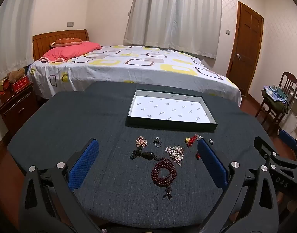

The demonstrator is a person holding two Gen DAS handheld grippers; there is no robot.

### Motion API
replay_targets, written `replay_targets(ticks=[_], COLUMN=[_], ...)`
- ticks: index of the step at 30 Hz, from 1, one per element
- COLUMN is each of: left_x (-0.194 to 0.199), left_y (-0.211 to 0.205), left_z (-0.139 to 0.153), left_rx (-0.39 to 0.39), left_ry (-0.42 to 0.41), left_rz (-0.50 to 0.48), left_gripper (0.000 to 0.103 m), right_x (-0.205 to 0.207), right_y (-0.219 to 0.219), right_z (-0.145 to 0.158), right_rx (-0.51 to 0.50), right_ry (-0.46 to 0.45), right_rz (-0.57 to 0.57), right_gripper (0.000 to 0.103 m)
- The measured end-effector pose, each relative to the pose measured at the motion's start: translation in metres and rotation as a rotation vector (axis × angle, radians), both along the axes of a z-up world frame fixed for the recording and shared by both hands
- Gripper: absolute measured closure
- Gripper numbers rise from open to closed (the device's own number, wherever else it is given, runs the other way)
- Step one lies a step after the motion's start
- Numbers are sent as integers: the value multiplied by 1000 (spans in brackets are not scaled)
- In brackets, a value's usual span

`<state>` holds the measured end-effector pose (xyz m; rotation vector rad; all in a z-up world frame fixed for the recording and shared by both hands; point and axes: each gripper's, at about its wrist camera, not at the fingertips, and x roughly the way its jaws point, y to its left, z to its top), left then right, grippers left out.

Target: Organize jewelry

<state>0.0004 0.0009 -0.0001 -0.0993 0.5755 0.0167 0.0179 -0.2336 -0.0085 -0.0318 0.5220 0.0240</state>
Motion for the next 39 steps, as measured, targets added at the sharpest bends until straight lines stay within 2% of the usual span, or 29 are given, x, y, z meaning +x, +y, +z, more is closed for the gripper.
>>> replay_targets(ticks=[39], left_x=[-4], left_y=[11], left_z=[3], left_rx=[4], left_ry=[5], left_rz=[13], left_gripper=[4], right_x=[1], right_y=[-1], right_z=[-1], right_rx=[5], right_ry=[-4], right_rz=[0], right_gripper=[6])
